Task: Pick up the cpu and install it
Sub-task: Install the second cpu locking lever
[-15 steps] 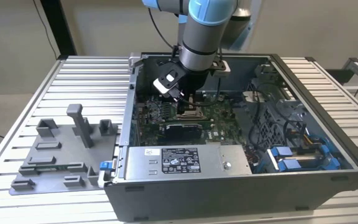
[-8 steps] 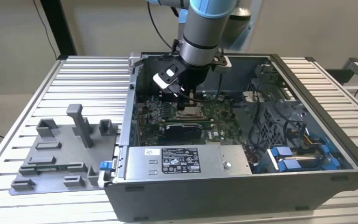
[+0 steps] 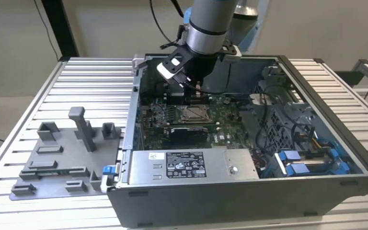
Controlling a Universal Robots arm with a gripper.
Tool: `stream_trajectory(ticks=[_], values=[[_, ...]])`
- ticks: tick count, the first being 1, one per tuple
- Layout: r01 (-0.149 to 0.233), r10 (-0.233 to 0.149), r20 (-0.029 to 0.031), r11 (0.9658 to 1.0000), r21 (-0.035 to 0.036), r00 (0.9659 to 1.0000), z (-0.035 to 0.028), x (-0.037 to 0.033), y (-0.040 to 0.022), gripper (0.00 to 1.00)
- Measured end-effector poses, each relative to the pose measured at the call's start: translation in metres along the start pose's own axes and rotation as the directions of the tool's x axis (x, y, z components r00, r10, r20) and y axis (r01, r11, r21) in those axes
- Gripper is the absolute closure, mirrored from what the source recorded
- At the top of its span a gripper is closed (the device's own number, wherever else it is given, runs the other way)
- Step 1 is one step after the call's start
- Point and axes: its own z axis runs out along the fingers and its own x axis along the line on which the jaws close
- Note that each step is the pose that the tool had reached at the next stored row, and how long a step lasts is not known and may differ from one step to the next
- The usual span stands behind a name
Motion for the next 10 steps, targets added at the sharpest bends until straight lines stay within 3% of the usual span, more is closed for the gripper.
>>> stream_trajectory(ticks=[5,10], values=[[0.000,0.000,-0.0001,1.0000,-0.0004,1.0000,-0.0021,-0.0095,0.0038,1.00],[0.000,0.000,-0.0001,1.0000,-0.0012,1.0000,0.0043,-0.0137,0.0240,1.00]])
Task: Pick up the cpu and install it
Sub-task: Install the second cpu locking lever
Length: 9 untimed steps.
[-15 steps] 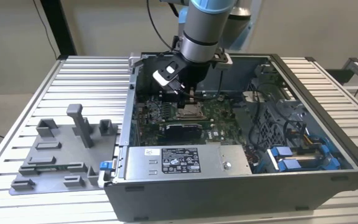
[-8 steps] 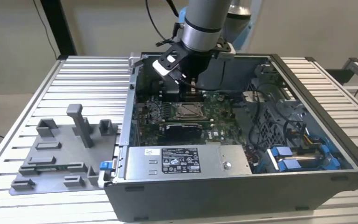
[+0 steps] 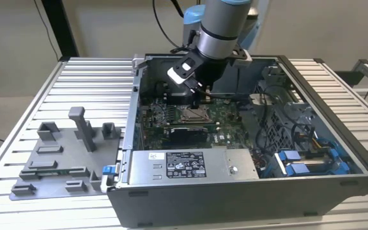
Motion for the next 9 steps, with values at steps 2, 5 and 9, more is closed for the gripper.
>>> stream_trajectory(ticks=[2,5,9], values=[[0.000,0.000,0.0001,1.0000,0.0001,1.0000,0.0033,-0.0006,0.0024,1.00],[0.000,0.000,0.0003,1.0000,0.0000,1.0000,0.0090,0.0037,0.0034,1.00],[-0.001,0.001,-0.0002,1.0000,0.0003,1.0000,0.0136,0.0091,0.0025,1.00]])
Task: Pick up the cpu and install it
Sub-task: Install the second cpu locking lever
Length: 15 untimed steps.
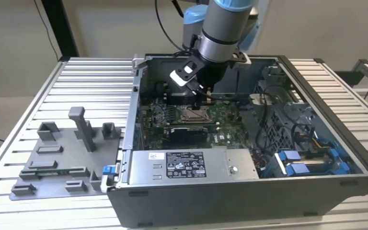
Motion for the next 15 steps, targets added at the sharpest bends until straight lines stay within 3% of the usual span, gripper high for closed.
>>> stream_trajectory(ticks=[7,15], values=[[-0.001,0.001,-0.0003,1.0000,0.0075,1.0000,0.0028,0.0005,-0.0057,1.00],[-0.006,0.006,-0.0014,0.9999,0.0082,1.0000,0.0082,0.0004,-0.0106,1.00]])
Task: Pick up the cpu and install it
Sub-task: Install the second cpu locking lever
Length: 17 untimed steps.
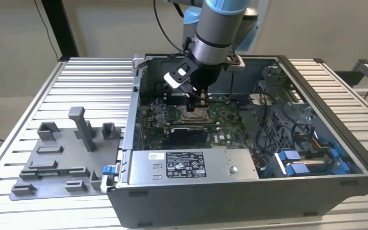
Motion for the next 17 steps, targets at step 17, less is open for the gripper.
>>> stream_trajectory(ticks=[17], values=[[-0.049,0.049,-0.0061,0.9988,-0.0062,0.9988,0.0273,-0.0020,-0.0104,1.00]])
